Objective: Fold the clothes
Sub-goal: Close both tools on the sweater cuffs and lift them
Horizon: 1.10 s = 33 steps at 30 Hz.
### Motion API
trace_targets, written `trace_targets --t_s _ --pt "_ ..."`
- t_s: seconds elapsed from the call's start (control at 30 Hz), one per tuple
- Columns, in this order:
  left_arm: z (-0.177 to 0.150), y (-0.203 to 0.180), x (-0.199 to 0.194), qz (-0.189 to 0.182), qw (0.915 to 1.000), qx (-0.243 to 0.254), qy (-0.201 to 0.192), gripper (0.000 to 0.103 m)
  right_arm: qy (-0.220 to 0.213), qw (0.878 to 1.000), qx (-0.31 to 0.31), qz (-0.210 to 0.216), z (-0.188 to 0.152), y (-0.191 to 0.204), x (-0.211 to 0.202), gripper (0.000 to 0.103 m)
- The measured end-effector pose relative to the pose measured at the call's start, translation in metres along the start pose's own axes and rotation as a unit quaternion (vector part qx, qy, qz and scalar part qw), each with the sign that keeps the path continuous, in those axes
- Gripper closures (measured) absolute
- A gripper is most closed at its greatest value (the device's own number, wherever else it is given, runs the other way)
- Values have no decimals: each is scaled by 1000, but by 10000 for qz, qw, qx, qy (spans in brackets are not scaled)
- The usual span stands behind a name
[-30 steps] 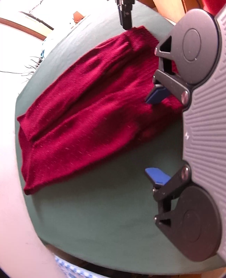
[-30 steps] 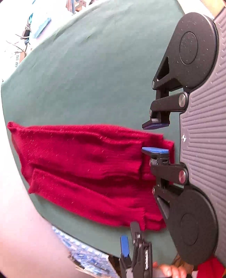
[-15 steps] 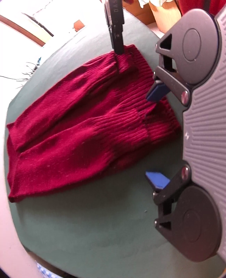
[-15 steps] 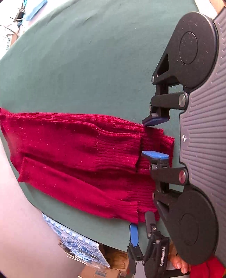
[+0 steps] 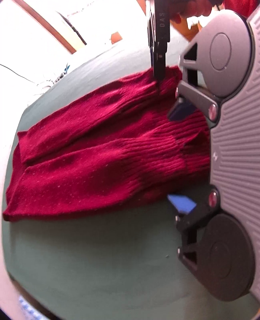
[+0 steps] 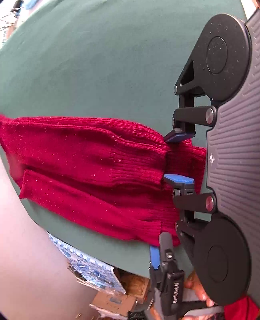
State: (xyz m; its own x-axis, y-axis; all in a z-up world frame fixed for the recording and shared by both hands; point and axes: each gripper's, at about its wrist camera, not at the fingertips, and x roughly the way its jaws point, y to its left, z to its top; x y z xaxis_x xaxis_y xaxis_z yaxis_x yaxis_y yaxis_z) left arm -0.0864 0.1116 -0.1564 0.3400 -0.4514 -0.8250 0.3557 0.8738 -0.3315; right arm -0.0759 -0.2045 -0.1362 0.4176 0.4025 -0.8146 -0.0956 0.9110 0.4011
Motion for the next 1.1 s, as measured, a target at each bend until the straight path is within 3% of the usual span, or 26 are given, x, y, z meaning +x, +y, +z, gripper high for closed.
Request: trace_targets --t_s 0.13,0.3,0.33,0.37,0.47,0.53,0.57,0.67,0.8,0.93,1.1 --pt "0 7 0 -352 9988 -340 100 27 -39 9994 -330 -81 -4 5 -3 67" --pt "4 16 4 -657 9946 -793 120 23 -80 9999 34 89 -2 -5 -1 69" --pt "4 17 4 -672 9942 -837 105 32 -79 9998 132 108 -1 -7 -1 70" --pt "5 18 4 -631 9945 -832 94 48 -81 9998 166 89 -2 -7 -1 72" --pt "5 24 4 -562 9946 -867 91 65 -88 9997 234 24 -3 -9 -3 81" --pt "5 33 7 -811 9901 -1132 164 63 -75 9988 461 113 -2 -13 -3 80" --pt "5 39 8 -986 9861 -1317 209 55 -71 9978 624 218 -2 -16 -4 80" --pt "7 47 6 -1095 9828 -1471 206 55 -88 9940 986 466 -3 -20 -4 71" --pt "12 33 8 -821 9910 -1042 169 67 -131 9929 1131 355 -1 -18 -1 70" --pt "12 29 9 -597 9952 -759 149 91 -132 9960 879 37 -3 -11 -2 89" --pt "17 31 6 -579 9958 -690 184 96 -169 9948 1008 23 -2 -9 -1 92"
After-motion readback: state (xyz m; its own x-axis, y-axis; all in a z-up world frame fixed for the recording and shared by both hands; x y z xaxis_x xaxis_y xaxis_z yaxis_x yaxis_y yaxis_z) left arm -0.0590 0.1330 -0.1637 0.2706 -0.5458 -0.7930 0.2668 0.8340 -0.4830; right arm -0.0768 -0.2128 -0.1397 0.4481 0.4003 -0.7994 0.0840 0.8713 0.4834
